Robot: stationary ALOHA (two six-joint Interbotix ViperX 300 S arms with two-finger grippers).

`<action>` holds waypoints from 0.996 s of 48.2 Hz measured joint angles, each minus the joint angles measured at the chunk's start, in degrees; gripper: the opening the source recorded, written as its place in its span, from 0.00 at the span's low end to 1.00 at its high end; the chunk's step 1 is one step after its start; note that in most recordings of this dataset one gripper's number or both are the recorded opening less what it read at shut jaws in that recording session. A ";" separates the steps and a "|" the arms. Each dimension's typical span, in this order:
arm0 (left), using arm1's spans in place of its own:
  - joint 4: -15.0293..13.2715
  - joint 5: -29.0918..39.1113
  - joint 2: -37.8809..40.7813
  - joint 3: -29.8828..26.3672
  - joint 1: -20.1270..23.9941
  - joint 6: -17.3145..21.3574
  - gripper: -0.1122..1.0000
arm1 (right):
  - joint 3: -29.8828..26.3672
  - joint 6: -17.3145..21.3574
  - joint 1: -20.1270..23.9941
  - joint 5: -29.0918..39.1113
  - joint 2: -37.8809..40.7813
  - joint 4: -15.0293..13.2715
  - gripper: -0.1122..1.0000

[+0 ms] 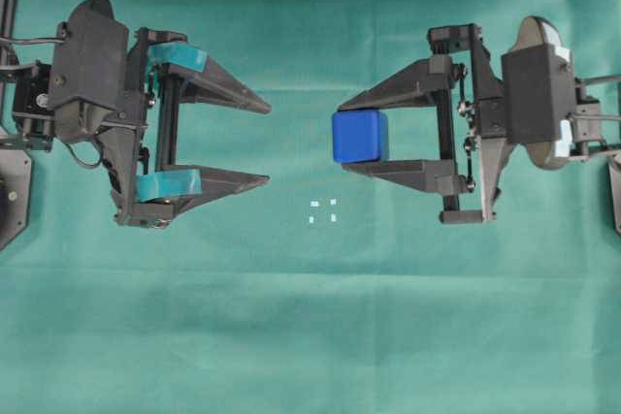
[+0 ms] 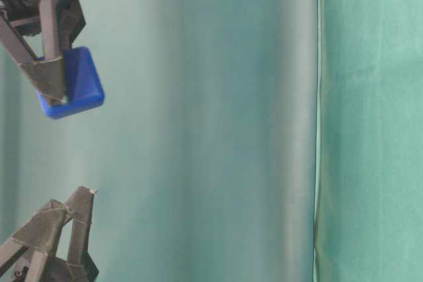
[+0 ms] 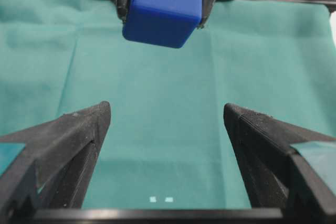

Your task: Handover the blue block to the right arm after grasping it with the left arm, then place it in the designated position.

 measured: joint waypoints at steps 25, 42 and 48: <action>0.00 0.00 0.00 0.09 -0.09 0.00 1.00 | 0.00 4.66 1.23 11.43 0.00 0.44 0.57; -0.09 0.00 0.09 0.00 0.00 0.00 1.00 | 0.00 6.50 1.85 15.73 0.00 0.44 0.57; -0.09 0.00 0.09 0.00 -0.09 0.00 1.00 | 0.00 6.59 1.85 15.82 0.00 0.53 0.57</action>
